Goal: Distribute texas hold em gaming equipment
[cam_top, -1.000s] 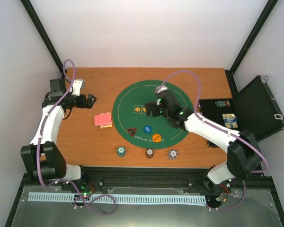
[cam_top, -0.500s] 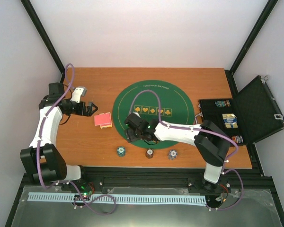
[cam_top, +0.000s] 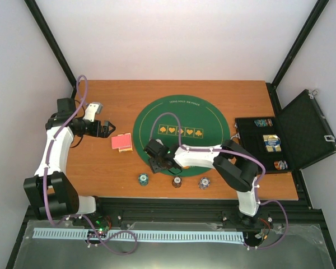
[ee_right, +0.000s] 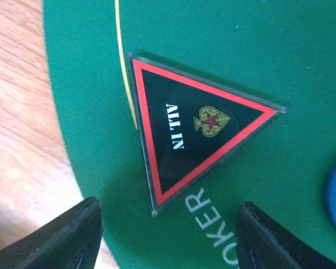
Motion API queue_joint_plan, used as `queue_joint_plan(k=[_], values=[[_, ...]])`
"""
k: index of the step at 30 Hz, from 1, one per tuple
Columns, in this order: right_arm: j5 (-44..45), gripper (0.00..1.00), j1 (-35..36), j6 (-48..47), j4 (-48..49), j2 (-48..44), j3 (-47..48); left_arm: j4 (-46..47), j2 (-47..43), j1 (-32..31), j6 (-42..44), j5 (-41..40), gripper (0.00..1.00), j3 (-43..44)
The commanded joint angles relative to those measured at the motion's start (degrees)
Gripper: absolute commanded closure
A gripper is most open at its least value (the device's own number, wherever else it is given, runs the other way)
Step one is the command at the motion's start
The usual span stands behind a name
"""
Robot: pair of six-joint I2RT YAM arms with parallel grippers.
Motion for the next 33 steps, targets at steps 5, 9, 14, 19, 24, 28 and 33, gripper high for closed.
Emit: queue_joint_plan(k=[5, 9, 14, 19, 24, 28, 33], values=[[-0.9, 0.42, -0.45, -1.93, -1.45, 4.92, 4.66, 1.36, -0.35, 0.57, -1.28, -0.8, 0.0, 0.39], [-0.73, 0.47, -1.34, -2.3, -1.63, 5.63, 5.94, 1.19, -0.82, 0.61, -1.02, -0.93, 0.0, 0.22], [-0.69, 0.56, -2.95, -3.68, -1.99, 7.29, 7.73, 1.52, -1.34, 0.54, -1.07, -1.21, 0.0, -0.23], [-0.08, 0.61, -3.52, -6.55, -3.51, 11.25, 12.8, 2.53, -1.11, 0.55, -1.77, -1.71, 0.0, -0.55], [2.16, 0.63, -4.5, -8.3, -6.85, 16.51, 20.97, 1.4, 0.38, 0.62, -1.89, -2.25, 0.0, 0.95], [2.61, 0.65, -6.68, -7.16, -8.27, 19.92, 26.86, 1.47, -0.26, 0.59, -1.89, -1.92, 0.0, 0.69], [2.92, 0.65, -7.34, -7.38, -9.95, 24.68, 34.76, 0.9, -0.34, 0.54, -1.63, -1.89, 0.0, 0.72]])
